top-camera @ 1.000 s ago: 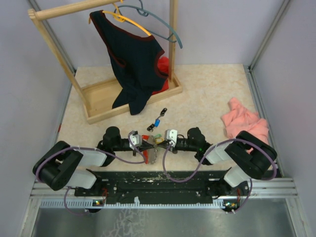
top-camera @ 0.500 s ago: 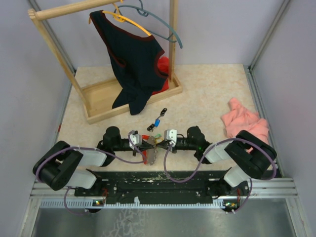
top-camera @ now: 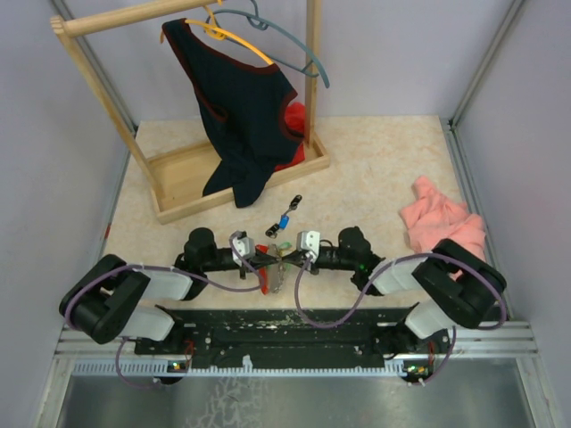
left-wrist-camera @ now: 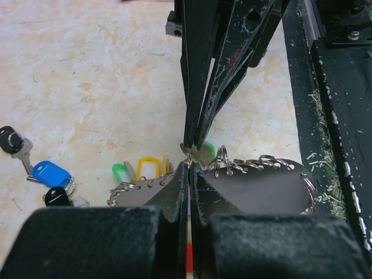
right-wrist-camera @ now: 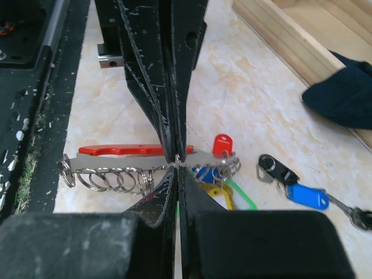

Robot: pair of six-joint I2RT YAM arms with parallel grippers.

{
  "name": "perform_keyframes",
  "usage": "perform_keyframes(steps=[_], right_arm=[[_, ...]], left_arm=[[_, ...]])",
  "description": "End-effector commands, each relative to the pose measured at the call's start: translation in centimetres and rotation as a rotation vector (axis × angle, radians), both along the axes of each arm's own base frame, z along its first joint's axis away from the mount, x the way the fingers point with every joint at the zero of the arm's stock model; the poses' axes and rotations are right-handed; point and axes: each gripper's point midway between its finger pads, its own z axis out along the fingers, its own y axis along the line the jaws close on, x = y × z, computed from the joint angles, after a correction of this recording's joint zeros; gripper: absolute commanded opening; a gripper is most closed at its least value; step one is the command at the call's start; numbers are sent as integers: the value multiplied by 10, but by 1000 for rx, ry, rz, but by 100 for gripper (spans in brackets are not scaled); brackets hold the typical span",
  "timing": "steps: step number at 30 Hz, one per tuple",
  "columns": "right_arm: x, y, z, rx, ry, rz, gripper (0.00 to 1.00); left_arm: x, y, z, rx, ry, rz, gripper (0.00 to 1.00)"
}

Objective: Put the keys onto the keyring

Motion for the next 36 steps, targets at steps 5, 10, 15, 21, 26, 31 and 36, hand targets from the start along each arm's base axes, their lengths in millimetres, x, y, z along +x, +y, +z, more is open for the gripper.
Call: perform_keyframes(steps=[5, 10, 15, 21, 26, 31, 36], right_arm=[[31, -41, 10, -120, 142, -368, 0], [37, -71, -2, -241, 388, -632, 0], [41, -96, -17, -342, 511, -829, 0], [71, -92, -19, -258, 433, -921, 0], [98, -85, -11, -91, 308, -972, 0], [119, -80, -15, -31, 206, -1017, 0], [132, -71, -25, -48, 191, -1042, 0]], left_arm=[[15, 2, 14, -40, -59, 67, 1], [17, 3, 16, -44, -64, 85, 1], [17, 3, 18, -50, -68, 87, 1], [17, 4, 18, -52, -64, 93, 1], [18, 4, 19, -53, -68, 101, 1], [20, 5, 18, -53, -68, 109, 1], [20, 6, 18, -52, -69, 115, 1]])
